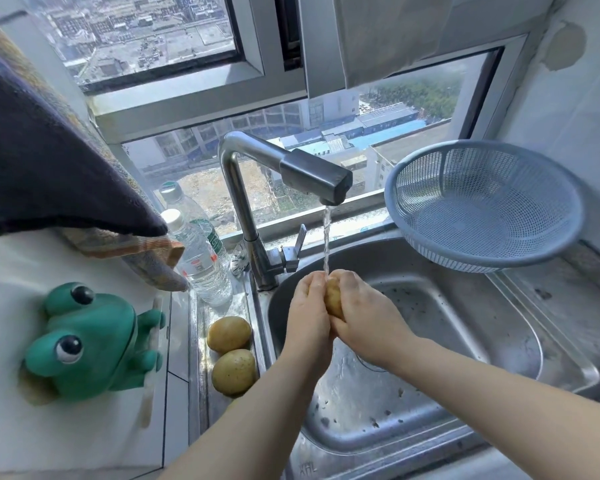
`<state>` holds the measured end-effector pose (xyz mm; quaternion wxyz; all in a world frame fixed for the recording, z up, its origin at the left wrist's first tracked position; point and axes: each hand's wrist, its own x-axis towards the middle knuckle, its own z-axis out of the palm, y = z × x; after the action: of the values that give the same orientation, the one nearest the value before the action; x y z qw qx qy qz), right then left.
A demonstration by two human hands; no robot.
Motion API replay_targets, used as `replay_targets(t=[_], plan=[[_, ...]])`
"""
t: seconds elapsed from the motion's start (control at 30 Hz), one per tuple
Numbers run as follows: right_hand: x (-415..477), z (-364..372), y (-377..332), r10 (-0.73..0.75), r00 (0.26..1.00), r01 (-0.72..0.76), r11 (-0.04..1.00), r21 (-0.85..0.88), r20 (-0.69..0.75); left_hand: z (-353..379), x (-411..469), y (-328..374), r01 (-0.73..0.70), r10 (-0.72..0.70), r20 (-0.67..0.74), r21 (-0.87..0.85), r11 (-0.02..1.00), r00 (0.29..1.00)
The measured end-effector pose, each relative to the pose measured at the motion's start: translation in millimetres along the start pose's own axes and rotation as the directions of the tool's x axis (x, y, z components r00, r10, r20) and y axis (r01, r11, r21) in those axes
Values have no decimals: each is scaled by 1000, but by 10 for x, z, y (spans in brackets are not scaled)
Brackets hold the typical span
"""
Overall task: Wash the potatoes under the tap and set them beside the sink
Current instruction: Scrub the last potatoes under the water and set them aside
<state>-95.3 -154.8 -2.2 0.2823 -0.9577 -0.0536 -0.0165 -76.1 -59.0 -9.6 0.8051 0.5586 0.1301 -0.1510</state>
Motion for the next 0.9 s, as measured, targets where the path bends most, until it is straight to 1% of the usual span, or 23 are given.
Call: replay_targets(t=[0.07, 0.13, 0.2, 0.27, 0.33, 0.43, 0.57, 0.6, 0.63, 0.67, 0.73, 0.77, 0.8, 0.83, 0.87, 0.9], plan=[[-9, 9, 2, -35, 999, 34, 999, -21, -33, 45, 27, -9, 0, -1, -44, -24, 1000, 999], [-7, -9, 43, -56, 998, 56, 998, 20, -14, 64, 54, 0, 49, -53, -47, -92, 995, 997], [1, -32, 108, -69, 997, 64, 993, 100, 47, 60, 60, 54, 158, -164, -21, -183, 970, 986], [3, -66, 158, -81, 992, 64, 983, 170, 100, 47, 67, 130, 290, -290, 41, -271, 918, 956], [6, -84, 174, -97, 989, 73, 976, 205, 108, 30, 86, 188, 352, -342, 92, -334, 874, 935], [40, -104, 171, -86, 994, 62, 959, 278, 74, 33, 78, 210, 361, -335, 137, -409, 838, 932], [91, -69, 91, -44, 998, 27, 938, 345, 42, 37, 15, 189, 272, -244, 121, -486, 831, 962], [107, -51, 62, -10, 1000, 1, 928, 373, 22, 45, -3, 184, 251, -219, 123, -489, 835, 968], [123, -39, 20, 51, 999, -48, 897, 439, 5, 50, -8, 174, 228, -194, 120, -485, 844, 974], [148, -24, -23, 139, 990, -119, 829, 547, 6, 59, -22, 169, 206, -174, 110, -474, 856, 979], [198, 3, -107, 314, 947, -255, 597, 761, 71, 82, -47, 159, 175, -148, 94, -436, 883, 984], [213, 18, -146, 383, 917, -304, 483, 822, 114, 94, -59, 152, 163, -139, 88, -404, 900, 986], [220, 29, -180, 433, 888, -336, 388, 858, 152, 113, -78, 151, 151, -131, 79, -365, 919, 988], [217, 35, -204, 466, 865, -357, 316, 879, 185, 132, -92, 143, 137, -121, 70, -328, 935, 990], [210, 34, -224, 478, 853, -369, 267, 890, 210, 154, -112, 143, 121, -107, 61, -302, 946, 992], [205, 29, -244, 476, 851, -371, 243, 896, 223, 160, -109, 131, 100, -89, 52, -278, 955, 995]])
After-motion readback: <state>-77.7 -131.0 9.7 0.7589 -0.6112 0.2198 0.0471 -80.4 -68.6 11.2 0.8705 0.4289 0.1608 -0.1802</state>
